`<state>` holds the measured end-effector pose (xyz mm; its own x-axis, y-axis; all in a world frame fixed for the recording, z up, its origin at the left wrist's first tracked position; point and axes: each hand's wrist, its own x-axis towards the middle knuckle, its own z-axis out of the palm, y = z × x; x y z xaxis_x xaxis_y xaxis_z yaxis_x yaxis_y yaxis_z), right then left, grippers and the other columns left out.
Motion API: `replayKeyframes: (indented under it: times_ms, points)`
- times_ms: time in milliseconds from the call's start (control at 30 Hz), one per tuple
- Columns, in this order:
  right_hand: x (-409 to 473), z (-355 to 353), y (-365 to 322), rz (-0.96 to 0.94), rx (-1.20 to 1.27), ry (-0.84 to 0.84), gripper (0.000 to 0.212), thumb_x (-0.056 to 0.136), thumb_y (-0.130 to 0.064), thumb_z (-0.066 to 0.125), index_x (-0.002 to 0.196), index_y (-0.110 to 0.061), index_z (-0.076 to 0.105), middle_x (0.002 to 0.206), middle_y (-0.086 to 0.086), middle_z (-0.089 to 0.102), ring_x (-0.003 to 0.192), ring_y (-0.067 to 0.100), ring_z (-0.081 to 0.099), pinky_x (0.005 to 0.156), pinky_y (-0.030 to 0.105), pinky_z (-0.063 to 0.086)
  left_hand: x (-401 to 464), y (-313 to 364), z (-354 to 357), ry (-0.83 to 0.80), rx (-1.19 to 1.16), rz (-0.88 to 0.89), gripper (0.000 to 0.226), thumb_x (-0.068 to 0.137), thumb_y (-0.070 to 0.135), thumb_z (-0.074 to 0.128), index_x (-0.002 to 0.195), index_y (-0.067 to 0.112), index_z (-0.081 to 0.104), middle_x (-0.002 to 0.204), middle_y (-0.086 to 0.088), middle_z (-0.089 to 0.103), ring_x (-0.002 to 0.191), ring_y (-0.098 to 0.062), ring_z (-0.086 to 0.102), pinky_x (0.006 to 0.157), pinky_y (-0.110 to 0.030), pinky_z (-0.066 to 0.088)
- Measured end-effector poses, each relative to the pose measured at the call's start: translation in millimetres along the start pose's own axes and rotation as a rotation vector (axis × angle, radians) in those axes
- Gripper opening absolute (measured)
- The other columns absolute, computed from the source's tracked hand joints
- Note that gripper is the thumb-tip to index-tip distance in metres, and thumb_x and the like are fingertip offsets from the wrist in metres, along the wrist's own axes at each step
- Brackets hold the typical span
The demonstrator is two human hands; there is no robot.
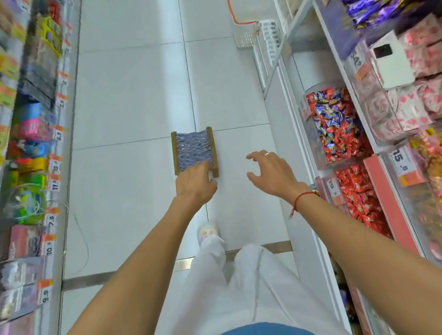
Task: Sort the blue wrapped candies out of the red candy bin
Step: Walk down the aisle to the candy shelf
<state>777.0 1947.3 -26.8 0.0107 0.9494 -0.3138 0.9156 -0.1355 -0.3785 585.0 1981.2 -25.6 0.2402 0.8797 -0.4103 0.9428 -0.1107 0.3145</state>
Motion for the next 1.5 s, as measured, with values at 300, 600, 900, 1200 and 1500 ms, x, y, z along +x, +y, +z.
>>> replayKeyframes:
  times_ms: [300,600,900,1200,1500]
  points:
    - [140.6,-74.1,73.0,0.173,0.088,0.056,0.048,0.092,-0.027,0.057,0.136,-0.013,0.048,0.131,0.010,0.056,0.118,0.028,0.052,0.093,0.038,0.042,184.4,91.9,-62.9,-0.046,0.038,0.182,0.050,0.090,0.016,0.048,0.140,0.015,0.043,0.138,-0.007,0.054,0.118,-0.031,0.054,0.089,-0.041,0.047]
    - [236.8,-139.7,176.5,0.338,0.133,0.070,0.044,0.093,-0.025,0.056,0.136,-0.015,0.048,0.132,0.008,0.054,0.121,0.027,0.049,0.092,0.035,0.040,338.6,197.7,-72.5,-0.139,0.140,0.310,0.050,0.092,0.022,0.048,0.141,0.019,0.041,0.137,-0.002,0.053,0.120,-0.027,0.052,0.094,-0.037,0.042]
    - [300.0,-146.9,223.8,0.556,0.290,0.126,0.043,0.093,-0.027,0.056,0.134,-0.013,0.049,0.130,0.010,0.056,0.117,0.028,0.053,0.089,0.034,0.045,457.0,269.4,-85.4,-0.157,0.291,0.531,0.049,0.093,0.020,0.047,0.142,0.020,0.041,0.136,-0.001,0.054,0.118,-0.025,0.054,0.091,-0.036,0.045]
    - [357.6,-160.3,225.4,1.029,0.530,0.270,0.038,0.093,-0.025,0.053,0.130,-0.018,0.053,0.130,0.006,0.059,0.118,0.027,0.055,0.090,0.033,0.045,571.8,324.6,-115.1,-0.439,0.610,1.013,0.040,0.096,0.026,0.046,0.136,0.025,0.047,0.138,0.006,0.052,0.125,-0.020,0.050,0.099,-0.031,0.040]
    - [363.1,-132.1,219.0,1.311,0.549,0.327,0.046,0.096,-0.024,0.050,0.140,-0.016,0.043,0.135,0.009,0.053,0.123,0.029,0.049,0.095,0.034,0.041,627.1,340.3,-105.4,-0.470,0.751,1.190,0.038,0.096,0.025,0.048,0.134,0.023,0.049,0.137,0.002,0.053,0.126,-0.020,0.049,0.099,-0.033,0.040]
